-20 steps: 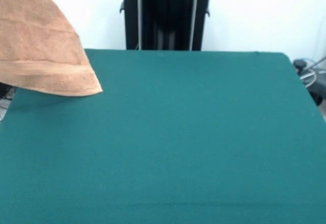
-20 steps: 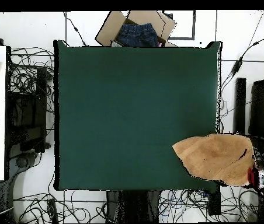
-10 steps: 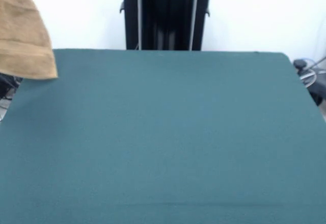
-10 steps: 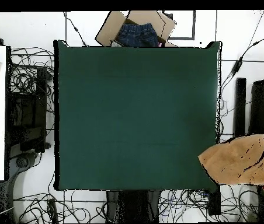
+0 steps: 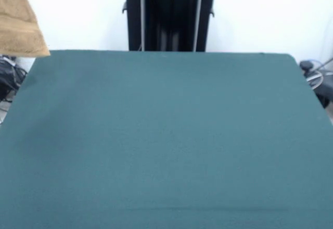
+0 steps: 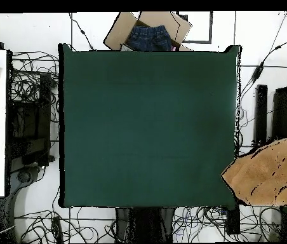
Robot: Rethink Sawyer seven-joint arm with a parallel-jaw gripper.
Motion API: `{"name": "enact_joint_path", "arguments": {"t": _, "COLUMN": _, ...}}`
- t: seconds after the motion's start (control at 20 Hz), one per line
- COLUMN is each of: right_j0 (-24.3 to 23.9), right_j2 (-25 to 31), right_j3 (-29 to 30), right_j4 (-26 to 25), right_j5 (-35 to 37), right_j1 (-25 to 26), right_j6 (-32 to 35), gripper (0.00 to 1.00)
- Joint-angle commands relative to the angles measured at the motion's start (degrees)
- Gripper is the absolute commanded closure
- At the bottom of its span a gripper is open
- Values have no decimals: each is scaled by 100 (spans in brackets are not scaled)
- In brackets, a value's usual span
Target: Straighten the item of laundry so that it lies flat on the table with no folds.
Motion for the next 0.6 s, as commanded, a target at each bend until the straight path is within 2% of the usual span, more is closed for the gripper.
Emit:
{"name": "enact_joint_path", "arguments": {"t": 0.05, "right_j0": 630, "right_j2": -304, "right_j3": 739, "right_j4": 469, "right_j5": 156, "right_j1": -990, "right_j6": -558, "gripper": 100}}
{"name": "enact_joint_path", "arguments": {"t": 0.25, "right_j0": 1194, "right_j2": -706, "right_j3": 1361, "right_j4": 687, "right_j5": -192, "right_j1": -1437, "right_j6": 66, "gripper": 100}}
{"name": "enact_joint_path", "arguments": {"t": 0.5, "right_j0": 1870, "right_j2": -1338, "right_j3": 2036, "right_j4": 815, "right_j5": -748, "right_j1": -1658, "right_j6": 760, "gripper": 100}}
{"name": "enact_joint_path", "arguments": {"t": 0.6, "right_j0": 2158, "right_j2": -1641, "right_j3": 2421, "right_j4": 924, "right_j5": -1215, "right_j1": -1722, "right_j6": 1026, "gripper": 100}}
